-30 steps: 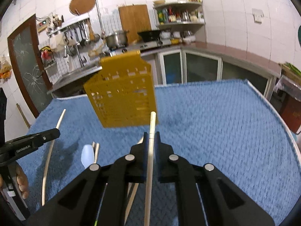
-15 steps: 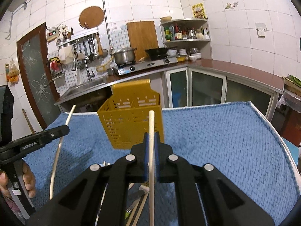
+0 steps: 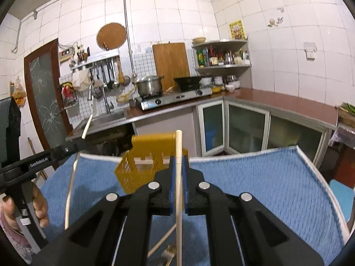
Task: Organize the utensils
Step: 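Lift the chopsticks with both tools and carry them over the yellow caddy, then open both tools to drop the chopsticks into the yellow caddy, then grasp the light blue spoon with the left tool while the right tool grasps the green-handled fork, then lift the spoon and fork with both tools and carry them over the caddy, then open both tools to drop the spoon and fork into the caddy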
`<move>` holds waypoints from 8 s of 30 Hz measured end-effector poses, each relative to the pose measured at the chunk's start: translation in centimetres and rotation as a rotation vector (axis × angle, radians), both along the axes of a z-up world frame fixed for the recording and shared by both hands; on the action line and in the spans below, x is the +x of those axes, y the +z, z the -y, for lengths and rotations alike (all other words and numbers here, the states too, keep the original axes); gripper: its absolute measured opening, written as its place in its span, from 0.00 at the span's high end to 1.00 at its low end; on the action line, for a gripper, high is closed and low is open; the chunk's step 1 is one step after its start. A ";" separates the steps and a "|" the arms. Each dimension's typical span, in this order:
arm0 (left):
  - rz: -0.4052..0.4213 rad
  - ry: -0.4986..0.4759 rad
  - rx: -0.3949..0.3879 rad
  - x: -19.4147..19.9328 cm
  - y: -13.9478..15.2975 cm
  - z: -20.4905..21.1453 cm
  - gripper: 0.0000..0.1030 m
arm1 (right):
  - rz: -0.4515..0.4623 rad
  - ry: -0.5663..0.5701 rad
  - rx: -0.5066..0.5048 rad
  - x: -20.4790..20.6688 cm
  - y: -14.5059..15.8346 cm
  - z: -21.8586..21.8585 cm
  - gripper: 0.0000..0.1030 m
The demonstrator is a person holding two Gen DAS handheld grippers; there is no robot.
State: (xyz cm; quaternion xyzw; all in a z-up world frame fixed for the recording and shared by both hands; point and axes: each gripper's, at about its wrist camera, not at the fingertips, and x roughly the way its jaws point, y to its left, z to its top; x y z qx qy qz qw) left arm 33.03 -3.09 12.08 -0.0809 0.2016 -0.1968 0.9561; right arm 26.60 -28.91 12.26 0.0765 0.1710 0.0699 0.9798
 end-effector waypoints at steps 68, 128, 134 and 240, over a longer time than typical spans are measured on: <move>0.037 0.180 0.172 2.1 -4.9 0.3 0.29 | -0.025 -0.011 -0.039 8.1 -3.9 -1.4 0.47; -0.545 -0.021 0.260 -0.6 -17.0 2.6 0.87 | -0.598 0.026 0.002 1.7 -17.0 -2.8 0.89; -0.522 -0.035 0.269 -0.5 -16.8 2.7 0.89 | -0.615 0.013 0.037 2.6 -17.2 -2.1 0.93; 0.042 0.179 0.161 8.9 -5.1 3.1 0.97 | 0.061 -0.062 -0.291 10.6 0.1 -4.1 0.98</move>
